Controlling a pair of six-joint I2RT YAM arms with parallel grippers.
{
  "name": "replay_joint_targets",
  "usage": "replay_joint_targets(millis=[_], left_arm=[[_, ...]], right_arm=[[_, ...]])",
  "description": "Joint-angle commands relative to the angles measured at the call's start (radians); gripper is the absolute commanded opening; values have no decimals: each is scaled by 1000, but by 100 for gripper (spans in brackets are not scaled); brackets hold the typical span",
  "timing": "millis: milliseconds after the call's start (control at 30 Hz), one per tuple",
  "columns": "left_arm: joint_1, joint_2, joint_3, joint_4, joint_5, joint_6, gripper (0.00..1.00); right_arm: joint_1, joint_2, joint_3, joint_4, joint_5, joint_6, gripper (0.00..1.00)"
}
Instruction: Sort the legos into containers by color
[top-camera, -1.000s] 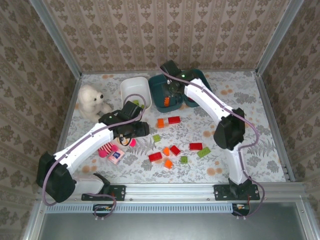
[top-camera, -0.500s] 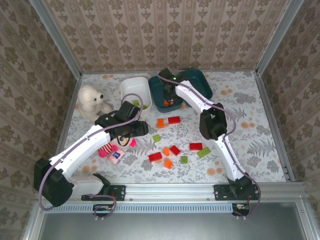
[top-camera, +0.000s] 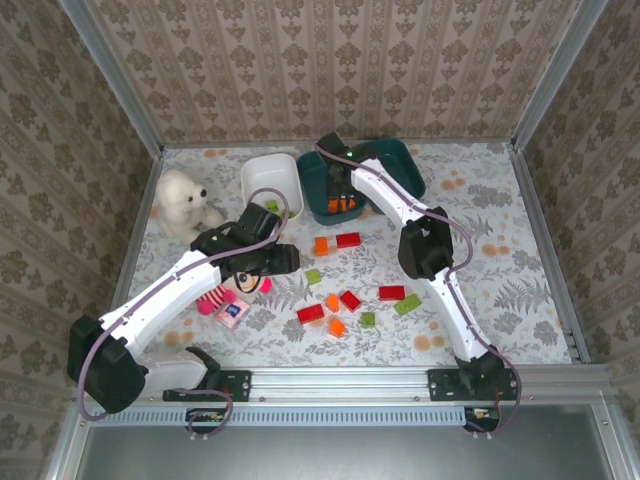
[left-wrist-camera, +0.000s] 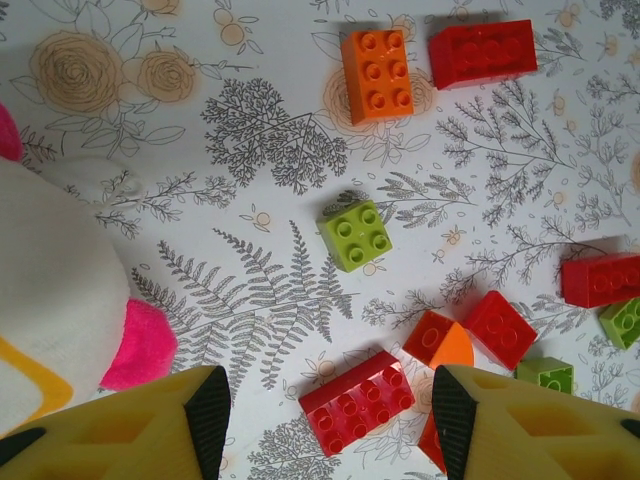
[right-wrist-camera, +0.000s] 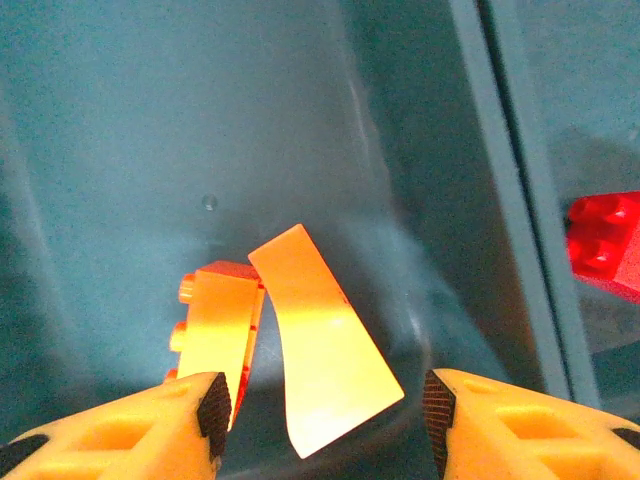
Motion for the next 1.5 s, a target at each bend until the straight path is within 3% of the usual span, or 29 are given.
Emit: replay_joint_targets(millis=[0,133,300,467,633,767,933,1167,1467], left_arm=[[-4,6,4,13,29,59,58],[-4,17,43,14,49,119,57],[-45,90,148,21,162,240,54],[-202,253,244,25,233,315,51],[-344,411,316,66,229,298,51],[-436,564,413,74,250,274,52],[-512,743,565,4,211,244,54],[-529,877,673,-66,182,206,55],[-549,969,736,-91,142,229,64]], right_arm=[[-3,-177,7,-6,14,-19,56],[-4,-376,-168,97,0,-17,55],[-5,-713,-588,263,-60,42,55],[-3,-1068,-968,268,-102,168,55],[-4,-1385,-1194,158,-80,248,56],[-6,-1571,-1227,13,-2,292,57],[-9,-1684,-1176,-100,75,312,60],[-11,-1726,-1097,-172,119,306,62],[-12,-1736,-1088,-176,113,301,63]])
